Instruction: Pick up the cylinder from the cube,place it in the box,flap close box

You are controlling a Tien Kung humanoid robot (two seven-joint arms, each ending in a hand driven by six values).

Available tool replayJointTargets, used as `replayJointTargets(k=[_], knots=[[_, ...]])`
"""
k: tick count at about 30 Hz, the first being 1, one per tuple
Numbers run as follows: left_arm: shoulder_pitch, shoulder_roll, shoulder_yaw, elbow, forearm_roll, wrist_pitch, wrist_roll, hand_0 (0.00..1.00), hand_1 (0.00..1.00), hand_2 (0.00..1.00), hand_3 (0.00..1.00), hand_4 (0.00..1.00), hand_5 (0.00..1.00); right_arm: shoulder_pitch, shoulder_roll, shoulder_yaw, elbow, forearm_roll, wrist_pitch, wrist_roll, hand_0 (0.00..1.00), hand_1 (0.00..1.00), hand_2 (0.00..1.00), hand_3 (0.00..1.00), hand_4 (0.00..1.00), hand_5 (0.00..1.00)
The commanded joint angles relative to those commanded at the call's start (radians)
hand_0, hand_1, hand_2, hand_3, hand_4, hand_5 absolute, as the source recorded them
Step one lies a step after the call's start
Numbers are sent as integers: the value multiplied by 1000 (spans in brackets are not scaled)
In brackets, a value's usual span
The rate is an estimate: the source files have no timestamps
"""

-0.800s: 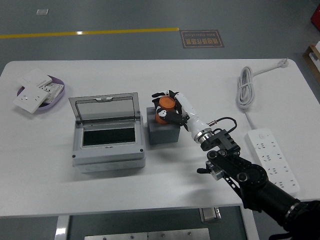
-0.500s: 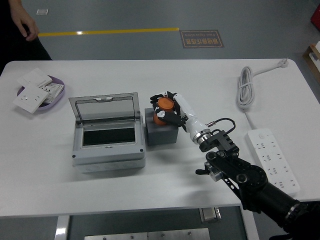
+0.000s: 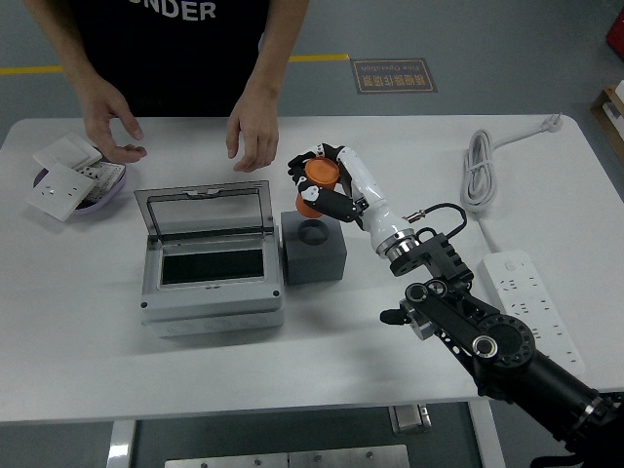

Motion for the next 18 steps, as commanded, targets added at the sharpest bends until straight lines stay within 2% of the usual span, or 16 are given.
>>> replayJointTargets(k=[2, 3, 8, 9, 10, 14, 15, 18], knots=[[0, -1, 0, 0, 0, 0, 0, 923, 852, 854, 951, 2, 2, -11, -13, -3, 45, -30, -10, -20, 473, 489, 471, 426, 63, 2], [0, -1, -1, 0, 0, 0, 0, 923, 852, 854, 951, 2, 2, -15, -19, -6, 65, -43, -14, -30, 426, 457, 455, 408, 59, 2], [0, -2, -2, 0, 1, 0, 0, 923, 852, 854, 951, 2, 2, -29, -42, -38, 168, -89, -25, -79, 426, 457, 455, 408, 59, 2], [0, -2, -2, 0, 2, 0, 0, 923, 852, 854, 951, 2, 2, -28, -45, -51, 188, -94, -26, -89, 328, 415, 449, 397, 92, 2], [0, -1, -2, 0, 2, 0, 0, 923, 852, 854, 951, 2, 2, -26, -45, -65, 205, -100, -27, -99, 328, 415, 449, 397, 92, 2], [0, -1, -3, 0, 3, 0, 1, 923, 852, 854, 951, 2, 2, -6, -35, -123, 233, -147, -23, -140, 328, 415, 449, 397, 92, 2], [1, -1, -3, 0, 3, 1, 1, 923, 852, 854, 951, 2, 2, 1, -31, -137, 233, -165, -18, -150, 239, 403, 446, 394, 92, 2], [1, -1, -4, 0, 3, 1, 1, 923, 852, 854, 951, 2, 2, 38, -16, -181, 221, -232, 10, -194, 239, 403, 446, 394, 92, 2]])
